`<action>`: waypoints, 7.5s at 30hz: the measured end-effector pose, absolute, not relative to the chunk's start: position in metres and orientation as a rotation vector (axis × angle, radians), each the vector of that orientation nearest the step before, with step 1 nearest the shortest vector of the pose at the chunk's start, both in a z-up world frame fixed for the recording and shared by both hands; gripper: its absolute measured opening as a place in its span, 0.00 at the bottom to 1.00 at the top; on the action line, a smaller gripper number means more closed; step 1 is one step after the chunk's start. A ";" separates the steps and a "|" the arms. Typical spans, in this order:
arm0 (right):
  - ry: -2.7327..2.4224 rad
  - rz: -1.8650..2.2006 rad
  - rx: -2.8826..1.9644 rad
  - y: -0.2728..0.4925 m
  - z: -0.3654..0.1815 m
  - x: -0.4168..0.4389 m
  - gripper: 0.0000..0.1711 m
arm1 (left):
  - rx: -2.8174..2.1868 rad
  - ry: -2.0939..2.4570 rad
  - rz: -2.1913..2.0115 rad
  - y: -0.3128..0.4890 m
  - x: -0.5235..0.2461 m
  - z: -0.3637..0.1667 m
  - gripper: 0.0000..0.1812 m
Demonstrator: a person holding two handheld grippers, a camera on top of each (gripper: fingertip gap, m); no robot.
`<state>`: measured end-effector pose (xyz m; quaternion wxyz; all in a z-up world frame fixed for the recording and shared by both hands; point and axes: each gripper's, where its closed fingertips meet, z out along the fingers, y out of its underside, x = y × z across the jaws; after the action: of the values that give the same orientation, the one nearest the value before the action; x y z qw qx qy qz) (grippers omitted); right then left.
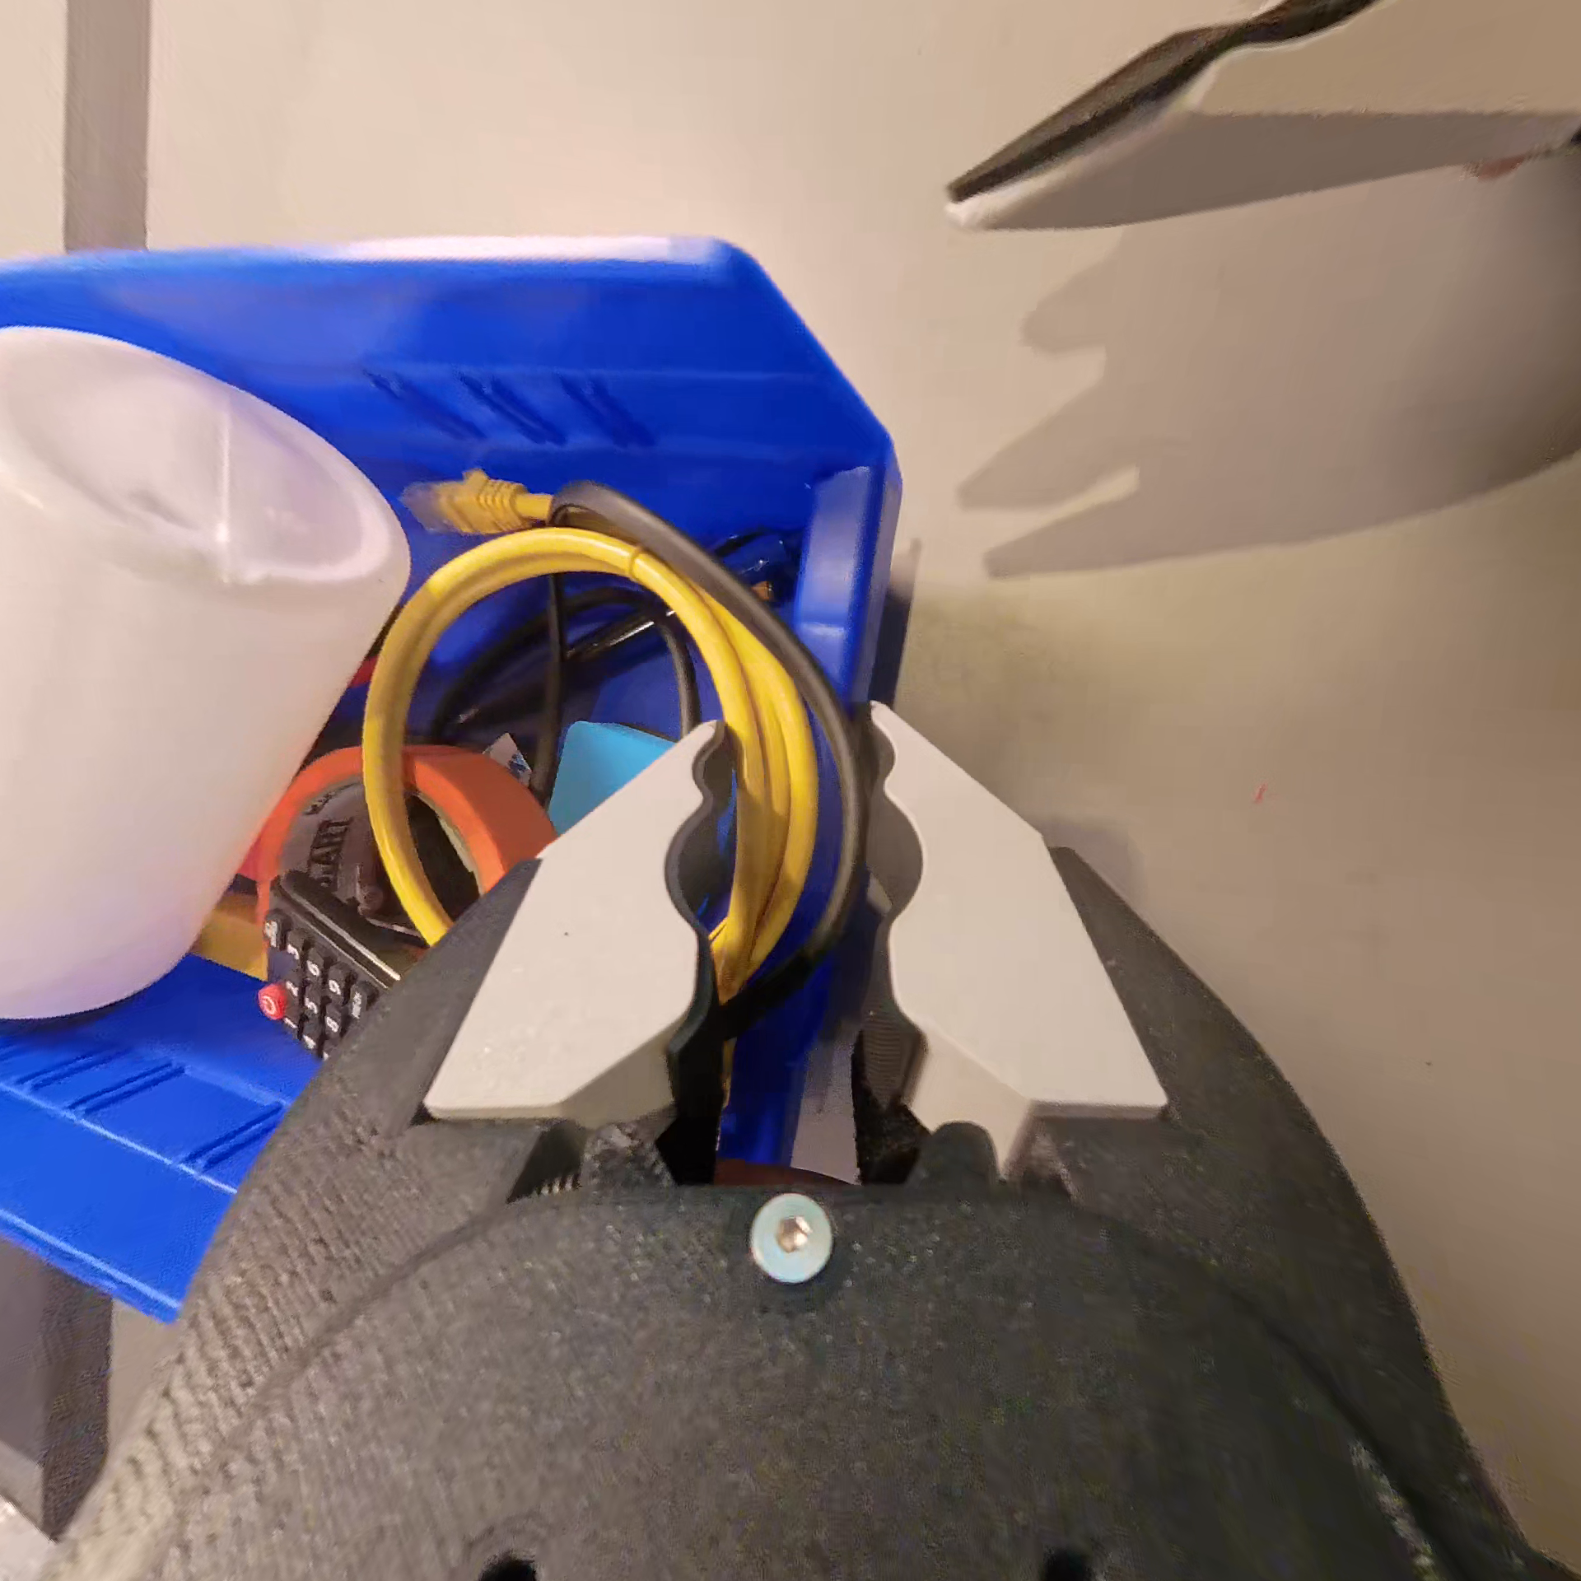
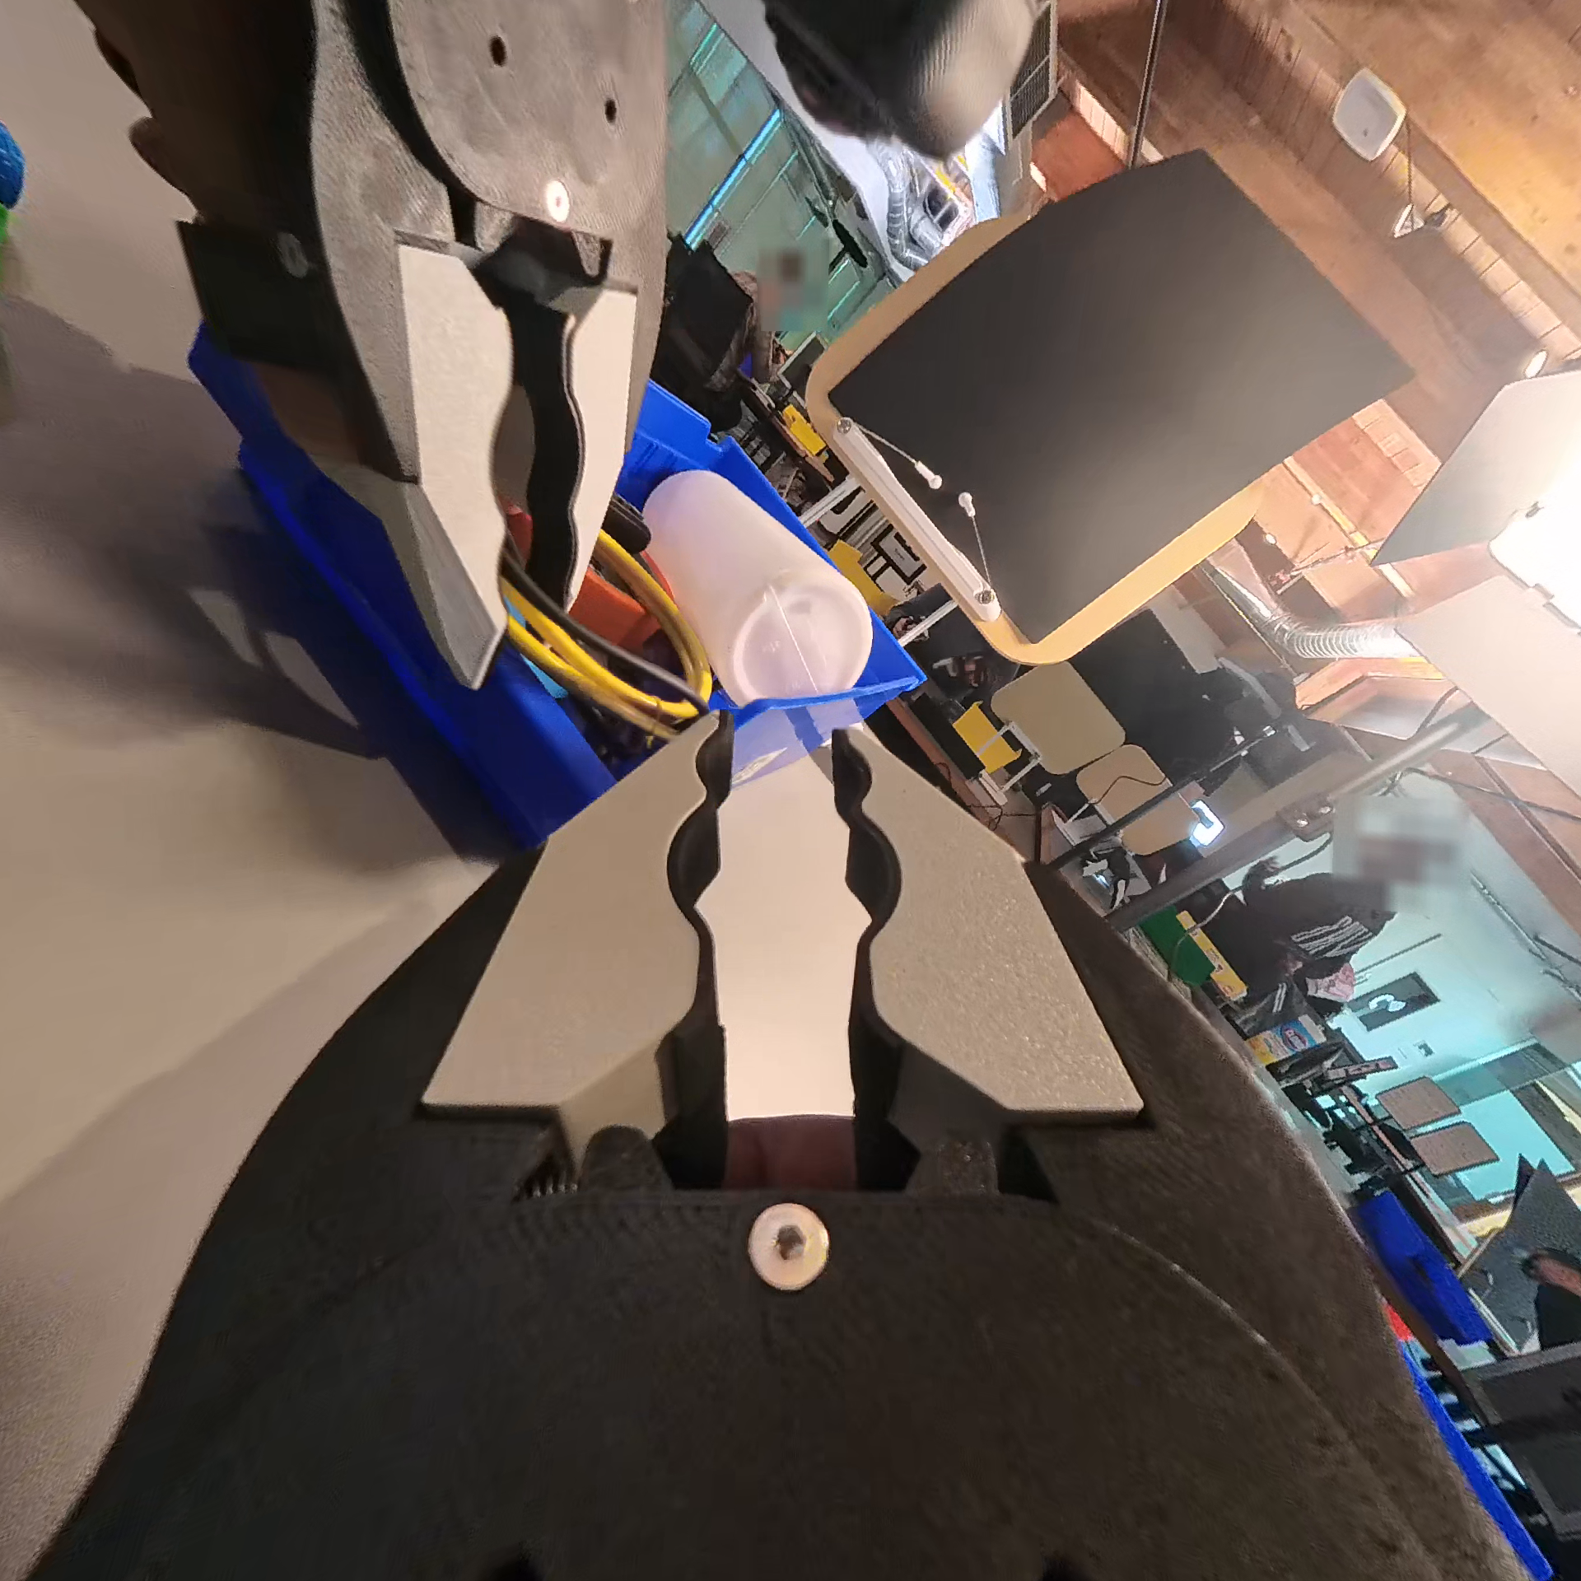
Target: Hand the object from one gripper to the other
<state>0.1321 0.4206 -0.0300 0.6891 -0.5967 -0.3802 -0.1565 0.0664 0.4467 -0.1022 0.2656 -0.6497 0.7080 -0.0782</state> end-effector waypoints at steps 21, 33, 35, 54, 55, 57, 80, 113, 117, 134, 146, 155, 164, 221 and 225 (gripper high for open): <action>-0.867 -0.377 -1.316 0.414 -0.032 0.131 0.14 | -1.648 1.235 -0.523 0.496 0.039 0.034 0.06; -0.881 -0.379 -1.319 0.414 -0.035 0.127 0.14 | -1.846 0.794 -0.594 0.582 -0.025 0.009 0.07; -0.882 -0.380 -1.319 0.414 -0.035 0.127 0.14 | -1.882 0.765 -0.519 0.592 -0.037 0.002 0.06; -0.887 -0.387 -1.317 0.413 -0.035 0.126 0.14 | -1.503 1.002 -0.325 0.542 -0.009 0.054 0.27; -0.886 -0.388 -1.317 0.413 -0.035 0.126 0.14 | -1.472 1.111 -0.311 0.527 0.005 0.051 0.27; -0.883 -0.390 -1.316 0.413 -0.035 0.126 0.14 | -1.449 1.373 -0.263 0.499 0.033 0.029 0.27; -0.862 -0.418 -1.258 0.403 -0.018 0.135 0.14 | -1.566 2.357 0.255 0.493 0.101 -0.136 0.19; -0.495 0.041 -1.151 0.367 0.042 0.115 0.15 | -1.200 0.936 -0.876 0.383 0.052 0.069 0.06; -0.327 0.364 -1.059 0.348 0.066 0.103 0.15 | -1.144 0.626 -1.057 0.372 0.016 0.072 0.06; -0.070 1.337 -1.168 0.356 0.041 0.028 0.29 | -0.778 0.282 -1.434 0.338 -0.013 0.091 0.06; -0.078 1.353 -1.077 0.346 0.058 0.041 0.26 | -0.795 0.310 -1.482 0.328 0.001 0.085 0.06; -0.209 1.298 -1.138 0.338 0.051 0.017 0.25 | -0.778 0.321 -1.520 0.325 -0.001 0.086 0.06; -0.274 1.309 -1.144 0.332 0.051 0.006 0.23 | -0.783 0.288 -1.618 0.329 -0.002 0.084 0.06; -0.394 0.743 -1.065 0.325 0.058 0.007 0.10 | -0.846 0.352 -1.707 0.327 0.012 0.076 0.05; -0.402 0.829 -1.083 0.324 0.056 0.003 0.11 | -0.842 0.360 -1.699 0.326 0.011 0.077 0.05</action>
<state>0.0033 0.3238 0.0563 0.7577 -0.4972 -0.1845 0.3803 0.0113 0.3257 0.0766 0.5693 -0.3585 0.1533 -0.7238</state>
